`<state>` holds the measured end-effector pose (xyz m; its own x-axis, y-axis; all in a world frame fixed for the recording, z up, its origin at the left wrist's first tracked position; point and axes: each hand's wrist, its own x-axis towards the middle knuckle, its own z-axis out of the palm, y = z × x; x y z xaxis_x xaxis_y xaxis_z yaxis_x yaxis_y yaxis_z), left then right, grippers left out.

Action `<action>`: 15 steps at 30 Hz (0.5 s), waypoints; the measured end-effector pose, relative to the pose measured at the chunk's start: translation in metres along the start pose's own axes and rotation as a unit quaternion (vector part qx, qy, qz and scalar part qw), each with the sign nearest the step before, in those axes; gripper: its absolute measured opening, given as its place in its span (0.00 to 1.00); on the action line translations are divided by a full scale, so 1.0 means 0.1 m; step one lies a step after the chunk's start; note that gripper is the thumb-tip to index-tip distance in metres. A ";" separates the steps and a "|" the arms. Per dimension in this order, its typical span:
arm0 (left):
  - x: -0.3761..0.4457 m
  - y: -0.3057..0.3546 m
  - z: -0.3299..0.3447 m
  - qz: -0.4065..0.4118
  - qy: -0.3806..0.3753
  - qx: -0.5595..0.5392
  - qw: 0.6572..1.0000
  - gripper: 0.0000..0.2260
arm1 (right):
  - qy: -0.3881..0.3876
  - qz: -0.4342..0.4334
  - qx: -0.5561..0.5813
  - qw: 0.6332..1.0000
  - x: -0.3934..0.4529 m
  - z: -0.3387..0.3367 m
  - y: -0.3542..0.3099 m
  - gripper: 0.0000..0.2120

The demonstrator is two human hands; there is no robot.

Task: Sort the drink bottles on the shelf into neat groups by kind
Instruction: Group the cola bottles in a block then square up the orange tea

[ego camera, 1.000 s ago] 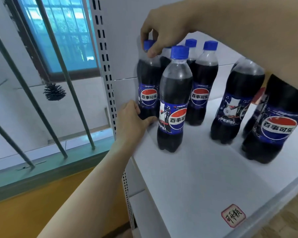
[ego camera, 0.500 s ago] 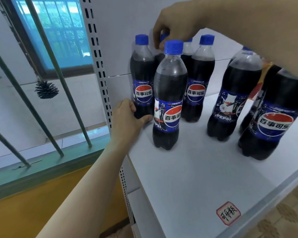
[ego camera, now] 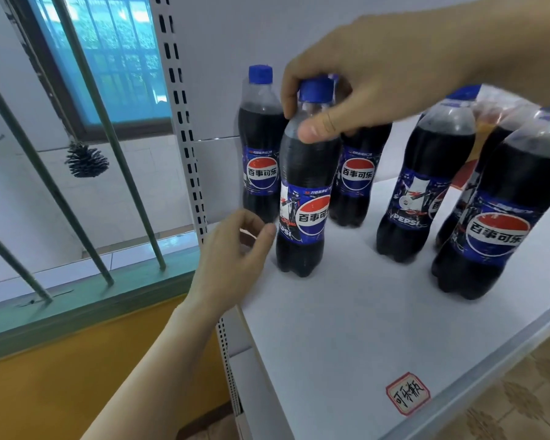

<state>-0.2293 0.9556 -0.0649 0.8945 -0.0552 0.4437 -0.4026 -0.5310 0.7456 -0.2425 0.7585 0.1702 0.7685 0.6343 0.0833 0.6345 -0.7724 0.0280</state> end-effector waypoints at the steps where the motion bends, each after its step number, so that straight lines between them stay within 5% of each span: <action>1: -0.06 0.07 -0.01 0.008 -0.031 -0.024 0.999 0.12 | -0.003 0.021 0.023 1.000 -0.01 -0.02 -0.06 0.17; 5: -0.10 0.22 -0.04 0.014 -0.061 -0.011 0.998 0.23 | 0.037 0.023 0.096 0.994 0.02 0.02 0.06 0.11; 8: 0.04 0.26 0.06 0.009 -0.052 0.031 0.998 0.22 | 0.078 0.047 0.088 0.992 0.17 -0.02 0.21 0.03; 15: 0.42 0.30 0.44 0.031 -0.001 0.041 0.999 0.18 | 0.065 0.120 0.064 0.989 0.43 -0.02 0.50 0.02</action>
<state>-0.1950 0.8998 -0.0457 0.8684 -0.0925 0.4872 -0.4410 -0.5932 0.6735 -0.1775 0.7469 0.1770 0.8864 0.4175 0.1999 0.4467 -0.8847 -0.1332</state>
